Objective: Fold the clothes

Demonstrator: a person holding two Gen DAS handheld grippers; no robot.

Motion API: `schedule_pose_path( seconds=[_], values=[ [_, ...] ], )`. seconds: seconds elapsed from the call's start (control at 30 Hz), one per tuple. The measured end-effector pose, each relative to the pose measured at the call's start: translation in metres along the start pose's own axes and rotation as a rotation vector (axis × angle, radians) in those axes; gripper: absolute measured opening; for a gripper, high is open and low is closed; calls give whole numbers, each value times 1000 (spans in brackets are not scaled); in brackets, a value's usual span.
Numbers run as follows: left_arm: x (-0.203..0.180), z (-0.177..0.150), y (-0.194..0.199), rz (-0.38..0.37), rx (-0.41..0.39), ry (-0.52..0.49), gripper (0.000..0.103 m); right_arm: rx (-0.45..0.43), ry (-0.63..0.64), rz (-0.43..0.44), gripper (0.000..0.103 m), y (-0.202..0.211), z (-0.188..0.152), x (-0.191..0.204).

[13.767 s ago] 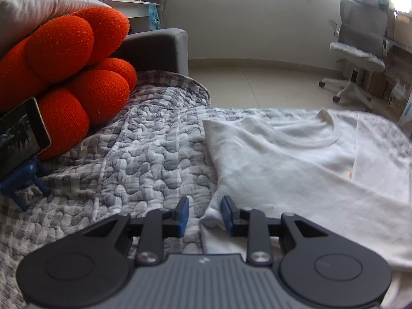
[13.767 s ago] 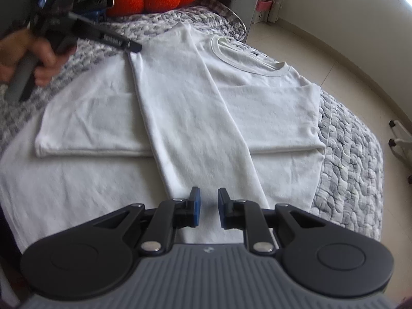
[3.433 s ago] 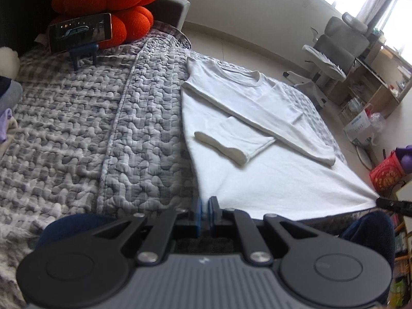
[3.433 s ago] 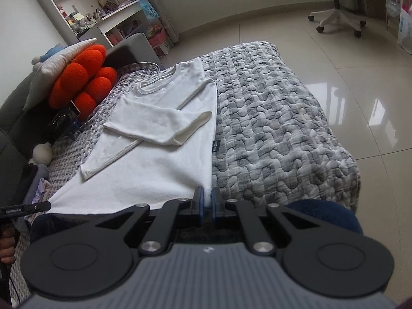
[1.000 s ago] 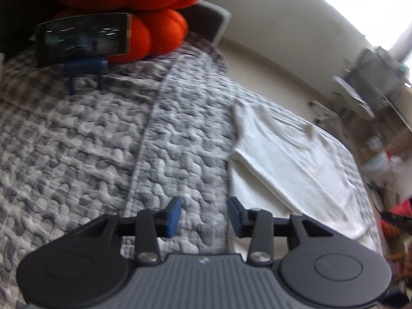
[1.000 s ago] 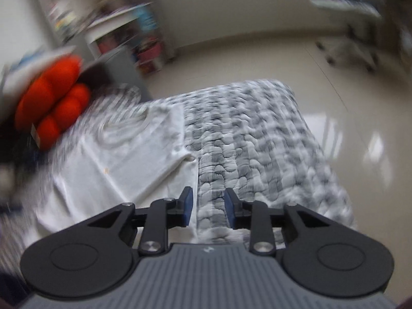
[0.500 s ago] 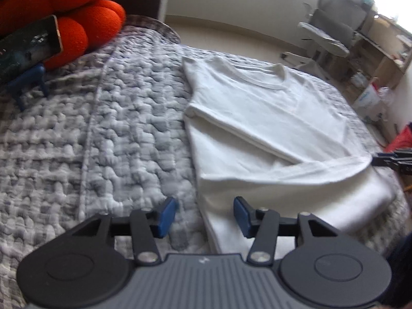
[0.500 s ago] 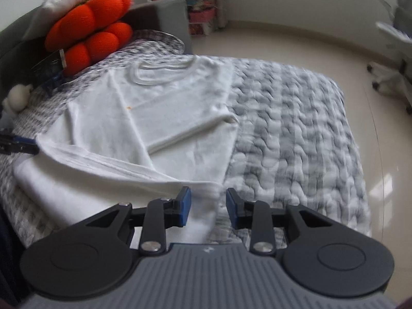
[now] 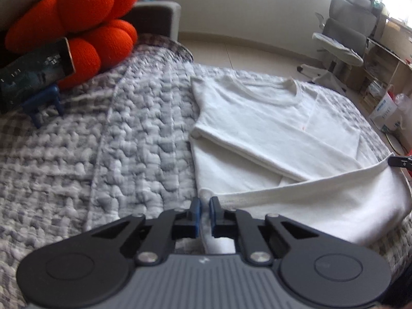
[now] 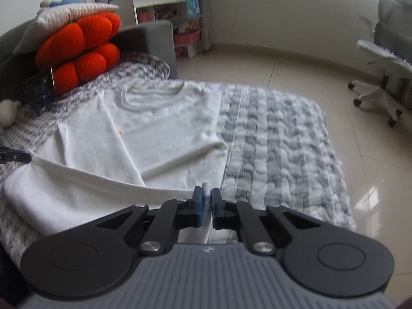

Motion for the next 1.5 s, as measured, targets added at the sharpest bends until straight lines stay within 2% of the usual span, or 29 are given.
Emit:
schedule_pose_path(
  seconds=[0.07,0.2,0.3,0.37,0.43,0.57,0.7,0.93,1.0,1.2,1.33,1.5],
  values=[
    [0,5,5,8,-26,1,8,-14,8,-26,7,-1,4,3],
    [-7,13,-12,53,-29,-29,8,1,-11,-78,7,-18,12,5],
    [-14,10,-31,94,-13,-60,8,48,-25,-112,7,-34,8,5],
    [-17,5,-33,101,-42,-70,8,74,-4,-133,7,-41,2,9],
    [-17,1,-31,102,-64,-73,8,66,5,-137,7,-40,0,10],
    [-9,-1,-26,84,-105,-36,8,-4,-24,-127,7,-32,2,8],
    [-16,-1,-22,100,-163,-68,8,-59,-11,-146,7,-26,5,15],
    [-19,-1,-26,129,-196,-52,8,-16,5,-193,7,-36,1,17],
    [-24,0,-26,153,-220,-69,8,-5,8,-201,7,-39,0,17],
    [-37,-6,-38,215,-201,-141,10,24,19,-226,7,-45,-2,19],
    [-33,-8,-33,221,-203,-128,13,-2,-20,-225,7,-40,-1,16],
    [-30,-6,-29,219,-220,-95,11,-48,-19,-231,7,-35,1,20]
  ],
)
Point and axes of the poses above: each gripper's, at about its wrist camera, not at the fingertips, and y roughly against the way its jaws point, x to its left, z to its top, the point moved 1 cm from there along -y, roughly the way its jaws point, and after that the axes turned 4 degrees about z, right-handed, at the moved point
